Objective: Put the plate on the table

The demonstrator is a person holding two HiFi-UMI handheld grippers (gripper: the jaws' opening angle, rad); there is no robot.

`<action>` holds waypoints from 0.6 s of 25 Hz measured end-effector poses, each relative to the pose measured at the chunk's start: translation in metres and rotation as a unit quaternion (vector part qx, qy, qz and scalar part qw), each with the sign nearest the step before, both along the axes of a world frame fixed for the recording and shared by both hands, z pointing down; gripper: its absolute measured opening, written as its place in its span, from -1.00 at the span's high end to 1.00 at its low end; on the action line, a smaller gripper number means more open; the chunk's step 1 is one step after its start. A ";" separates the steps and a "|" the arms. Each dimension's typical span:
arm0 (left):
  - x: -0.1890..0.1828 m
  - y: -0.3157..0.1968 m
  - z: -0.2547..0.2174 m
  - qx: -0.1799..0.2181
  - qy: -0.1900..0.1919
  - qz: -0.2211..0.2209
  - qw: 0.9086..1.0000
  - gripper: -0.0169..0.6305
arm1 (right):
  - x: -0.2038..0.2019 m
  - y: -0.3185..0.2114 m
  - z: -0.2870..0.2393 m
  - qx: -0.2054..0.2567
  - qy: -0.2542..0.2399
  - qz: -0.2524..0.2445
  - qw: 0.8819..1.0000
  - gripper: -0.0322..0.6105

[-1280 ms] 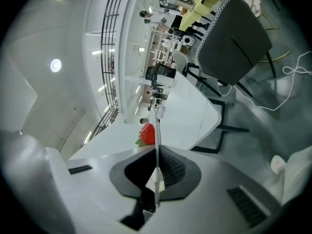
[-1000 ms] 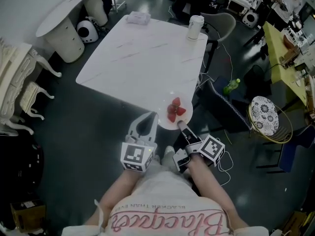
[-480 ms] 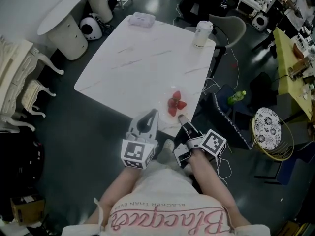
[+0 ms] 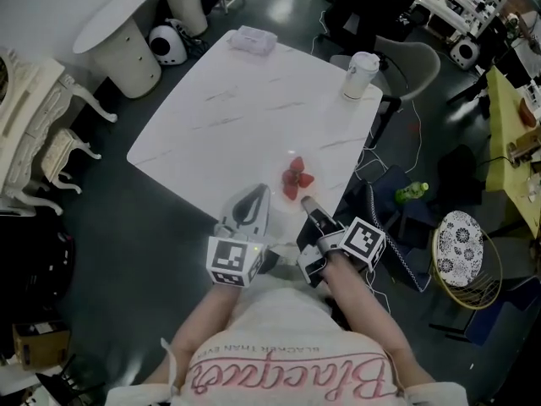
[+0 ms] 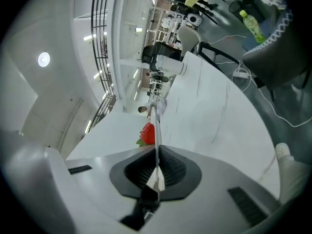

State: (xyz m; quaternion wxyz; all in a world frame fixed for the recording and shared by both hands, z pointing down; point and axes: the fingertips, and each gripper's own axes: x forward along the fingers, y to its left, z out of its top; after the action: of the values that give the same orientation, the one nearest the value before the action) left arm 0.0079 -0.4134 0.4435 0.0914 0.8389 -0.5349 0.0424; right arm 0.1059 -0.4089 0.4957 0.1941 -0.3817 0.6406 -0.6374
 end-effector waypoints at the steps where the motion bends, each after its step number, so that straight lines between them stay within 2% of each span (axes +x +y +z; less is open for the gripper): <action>1: -0.001 -0.005 0.001 -0.001 -0.002 -0.004 1.000 0.90 | -0.002 -0.005 0.001 -0.001 0.003 -0.012 1.000 0.86; 7: -0.013 -0.029 0.008 -0.002 -0.027 -0.014 1.000 0.90 | -0.016 -0.039 0.013 0.007 0.040 -0.065 0.997 0.86; 15: -0.031 -0.065 0.027 -0.026 -0.040 0.015 0.999 0.90 | -0.037 -0.080 0.046 -0.006 0.058 -0.066 0.996 0.86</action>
State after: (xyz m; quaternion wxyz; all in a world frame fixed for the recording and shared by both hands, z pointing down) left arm -0.0233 -0.4781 0.4701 0.0905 0.8417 -0.5244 0.0913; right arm 0.0685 -0.4889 0.5413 0.1120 -0.3758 0.6707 -0.6296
